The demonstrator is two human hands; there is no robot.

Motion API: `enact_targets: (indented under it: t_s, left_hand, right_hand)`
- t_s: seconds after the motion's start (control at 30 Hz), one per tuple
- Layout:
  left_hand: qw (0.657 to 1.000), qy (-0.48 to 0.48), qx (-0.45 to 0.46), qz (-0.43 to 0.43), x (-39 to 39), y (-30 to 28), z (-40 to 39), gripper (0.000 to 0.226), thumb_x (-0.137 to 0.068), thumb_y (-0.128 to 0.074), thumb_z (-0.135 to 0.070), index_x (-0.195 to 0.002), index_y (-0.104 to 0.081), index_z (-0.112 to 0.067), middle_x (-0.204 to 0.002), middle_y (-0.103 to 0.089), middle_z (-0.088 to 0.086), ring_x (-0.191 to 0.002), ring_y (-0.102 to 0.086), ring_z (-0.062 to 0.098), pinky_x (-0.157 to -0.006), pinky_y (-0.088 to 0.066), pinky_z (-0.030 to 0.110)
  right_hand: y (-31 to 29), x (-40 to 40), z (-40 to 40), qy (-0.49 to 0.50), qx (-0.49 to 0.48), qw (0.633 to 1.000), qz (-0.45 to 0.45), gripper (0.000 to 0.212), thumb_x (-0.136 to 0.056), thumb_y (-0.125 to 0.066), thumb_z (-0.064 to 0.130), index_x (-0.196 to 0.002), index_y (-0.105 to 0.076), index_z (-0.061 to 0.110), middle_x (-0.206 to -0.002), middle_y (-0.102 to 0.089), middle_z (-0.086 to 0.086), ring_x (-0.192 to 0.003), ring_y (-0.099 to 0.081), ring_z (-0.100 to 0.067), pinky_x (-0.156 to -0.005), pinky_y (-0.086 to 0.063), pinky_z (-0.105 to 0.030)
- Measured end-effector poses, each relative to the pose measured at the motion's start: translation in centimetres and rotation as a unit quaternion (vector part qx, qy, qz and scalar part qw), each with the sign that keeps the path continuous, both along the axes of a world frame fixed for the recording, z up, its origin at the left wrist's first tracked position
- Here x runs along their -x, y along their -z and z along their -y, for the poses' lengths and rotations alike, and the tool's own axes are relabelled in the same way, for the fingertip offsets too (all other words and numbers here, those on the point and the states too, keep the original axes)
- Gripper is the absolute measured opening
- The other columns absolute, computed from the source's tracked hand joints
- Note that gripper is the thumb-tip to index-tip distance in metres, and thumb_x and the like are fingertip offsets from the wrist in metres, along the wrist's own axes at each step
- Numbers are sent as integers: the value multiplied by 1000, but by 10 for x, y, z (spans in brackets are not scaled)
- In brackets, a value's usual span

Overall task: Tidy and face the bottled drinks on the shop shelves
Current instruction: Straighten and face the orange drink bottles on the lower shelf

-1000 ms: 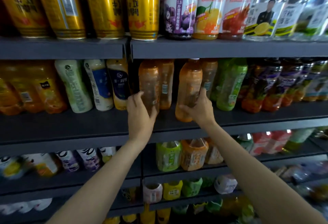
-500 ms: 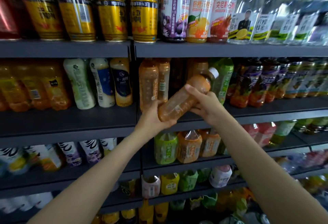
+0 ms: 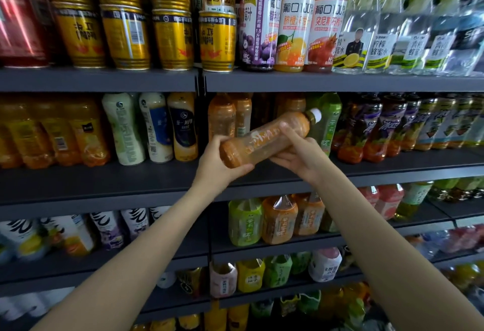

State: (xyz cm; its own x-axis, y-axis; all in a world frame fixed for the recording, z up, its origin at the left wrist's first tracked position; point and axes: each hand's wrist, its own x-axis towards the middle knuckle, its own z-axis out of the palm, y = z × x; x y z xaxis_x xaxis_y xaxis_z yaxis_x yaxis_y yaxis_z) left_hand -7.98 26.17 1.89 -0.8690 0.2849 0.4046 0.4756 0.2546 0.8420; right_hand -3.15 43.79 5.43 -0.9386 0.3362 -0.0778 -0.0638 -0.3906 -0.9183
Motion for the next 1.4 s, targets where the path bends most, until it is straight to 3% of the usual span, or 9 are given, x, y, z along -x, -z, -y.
enact_targets:
  t_s: [0.07,0.2,0.43,0.63,0.8,0.9,1.2,1.3,1.4]
  left_hand:
    - [994,-9,31,-103,-2,-5,1,70,-65,-84,-23,-123,-46,-20,-117,-41,-7,-107,-42,8,-87,-34,20]
    - [977,43,79,-193,-4,-11,3,74,-64,-85,-26,-127,-47,-22,-119,-40,-9,-115,-43,13,-96,-36,27]
    - [986,124,110,-32,6,-6,7,76,-66,-82,-32,-129,-40,-31,-127,-46,-6,-114,-47,12,-92,-42,26]
    - [976,168,130,43,5,-3,-2,81,-69,-81,-21,-136,-36,-20,-121,-47,-8,-110,-48,8,-74,-39,2]
    - [975,159,146,55,6,0,-8,74,-72,-79,-21,-135,-40,-18,-117,-48,-9,-106,-47,5,-72,-37,3]
    - [977,147,147,52,7,4,-10,73,-73,-79,-22,-134,-41,-18,-124,-50,-5,-111,-48,7,-82,-38,12]
    - [985,137,99,46,10,6,-15,67,-73,-78,-21,-130,-42,-22,-117,-51,-11,-112,-49,7,-90,-38,20]
    - [992,95,68,50,15,11,-8,63,-72,-79,-20,-122,-42,-26,-113,-53,-11,-110,-51,10,-90,-40,24]
    - [997,36,33,63,21,17,5,71,-69,-81,-22,-129,-42,-18,-116,-55,-6,-110,-53,12,-90,-42,26]
  right_hand:
    - [4,-1,2,-16,32,998,42,56,-82,-72,28,-126,-47,5,-116,-62,-20,-99,-65,-31,-73,-59,-40]
    - [20,-2,4,-24,152,987,47,51,-83,-70,22,-125,-49,4,-112,-62,-21,-100,-63,-32,-79,-55,-42]
    - [11,-3,-11,3,60,998,-24,52,-82,-69,10,-128,-47,3,-112,-65,-15,-98,-67,-26,-78,-57,-37]
    - [10,-8,-16,-38,-26,993,-109,72,-67,-74,7,-132,-43,11,-121,-61,-11,-107,-64,-25,-87,-54,-37]
    - [21,-8,-18,-63,-63,988,-128,68,-68,-70,-3,-129,-45,14,-109,-63,-6,-103,-65,-22,-81,-55,-33]
    - [25,-8,-16,-88,-115,981,-128,68,-74,-63,-16,-131,-41,12,-102,-63,-5,-96,-66,-18,-79,-56,-30]
    - [27,8,-7,-186,-153,959,-149,73,-71,-64,-19,-132,-40,14,-114,-59,-12,-109,-60,-27,-88,-52,-37]
    - [19,15,3,-178,-246,942,-144,71,-73,-67,-16,-129,-43,19,-117,-60,-6,-111,-60,-20,-91,-52,-33]
    - [13,25,14,-158,-349,914,-133,66,-77,-71,-4,-130,-43,22,-117,-60,1,-108,-60,-10,-89,-51,-22]
